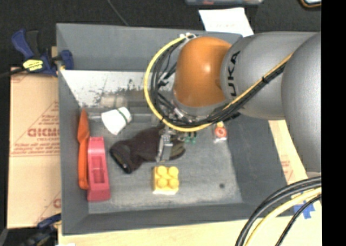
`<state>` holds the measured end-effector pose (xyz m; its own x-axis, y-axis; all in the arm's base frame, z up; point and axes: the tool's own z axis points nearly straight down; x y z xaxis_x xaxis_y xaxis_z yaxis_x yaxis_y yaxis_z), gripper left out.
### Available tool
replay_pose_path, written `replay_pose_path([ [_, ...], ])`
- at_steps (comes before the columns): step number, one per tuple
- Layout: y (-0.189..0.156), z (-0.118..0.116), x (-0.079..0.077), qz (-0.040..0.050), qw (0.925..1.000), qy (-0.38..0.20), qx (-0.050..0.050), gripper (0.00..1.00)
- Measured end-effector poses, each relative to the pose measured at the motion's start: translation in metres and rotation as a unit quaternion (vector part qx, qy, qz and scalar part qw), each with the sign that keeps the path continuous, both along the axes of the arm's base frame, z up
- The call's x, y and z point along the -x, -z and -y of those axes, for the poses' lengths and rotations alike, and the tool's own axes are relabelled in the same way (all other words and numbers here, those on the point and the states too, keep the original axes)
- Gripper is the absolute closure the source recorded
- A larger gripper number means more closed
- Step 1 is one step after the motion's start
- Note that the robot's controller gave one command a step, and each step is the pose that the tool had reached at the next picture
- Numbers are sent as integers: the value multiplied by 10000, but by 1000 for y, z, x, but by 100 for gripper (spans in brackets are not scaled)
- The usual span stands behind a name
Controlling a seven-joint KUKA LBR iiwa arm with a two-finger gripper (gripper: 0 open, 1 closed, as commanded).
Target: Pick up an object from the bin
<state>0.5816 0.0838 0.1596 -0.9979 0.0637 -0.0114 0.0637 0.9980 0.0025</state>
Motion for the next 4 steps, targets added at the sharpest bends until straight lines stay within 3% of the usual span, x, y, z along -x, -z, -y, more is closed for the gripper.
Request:
replay_pose_path([
  [1,59,-7,-5,1,10000,-68,-8,0],
  [2,88,31,-23,95,9999,97,-13,0],
  [3,86,13,-17,59,9984,570,-27,100],
  [4,86,13,-17,59,9983,571,-28,100],
])
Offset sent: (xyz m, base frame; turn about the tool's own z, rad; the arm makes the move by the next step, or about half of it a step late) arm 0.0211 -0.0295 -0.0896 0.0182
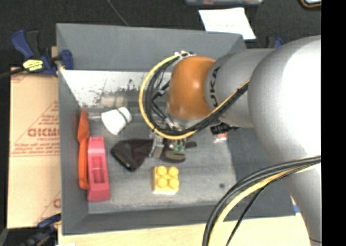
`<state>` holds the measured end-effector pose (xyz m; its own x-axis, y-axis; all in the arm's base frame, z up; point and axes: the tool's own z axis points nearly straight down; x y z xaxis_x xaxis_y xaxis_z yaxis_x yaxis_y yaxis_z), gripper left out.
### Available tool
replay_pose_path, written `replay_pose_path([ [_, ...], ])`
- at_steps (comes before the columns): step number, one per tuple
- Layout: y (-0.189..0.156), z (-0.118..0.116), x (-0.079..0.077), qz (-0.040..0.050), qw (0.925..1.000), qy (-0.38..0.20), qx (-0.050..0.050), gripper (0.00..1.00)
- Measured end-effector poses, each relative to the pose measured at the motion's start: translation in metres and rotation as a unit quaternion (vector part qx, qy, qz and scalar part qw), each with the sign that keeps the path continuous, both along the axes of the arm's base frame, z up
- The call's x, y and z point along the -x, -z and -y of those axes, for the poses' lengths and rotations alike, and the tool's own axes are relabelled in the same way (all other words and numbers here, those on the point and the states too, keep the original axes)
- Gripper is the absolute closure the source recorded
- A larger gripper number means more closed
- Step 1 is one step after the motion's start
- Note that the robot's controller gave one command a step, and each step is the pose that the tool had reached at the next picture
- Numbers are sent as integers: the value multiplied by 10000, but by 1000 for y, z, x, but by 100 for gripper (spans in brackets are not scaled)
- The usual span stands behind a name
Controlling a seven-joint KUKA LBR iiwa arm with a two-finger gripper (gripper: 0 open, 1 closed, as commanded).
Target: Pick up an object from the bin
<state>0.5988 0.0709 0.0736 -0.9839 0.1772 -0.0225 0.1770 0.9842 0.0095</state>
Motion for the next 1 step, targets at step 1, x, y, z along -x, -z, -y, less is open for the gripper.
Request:
replay_pose_path([
  [1,-2,0,-1,10,10000,3,-1,100],
])
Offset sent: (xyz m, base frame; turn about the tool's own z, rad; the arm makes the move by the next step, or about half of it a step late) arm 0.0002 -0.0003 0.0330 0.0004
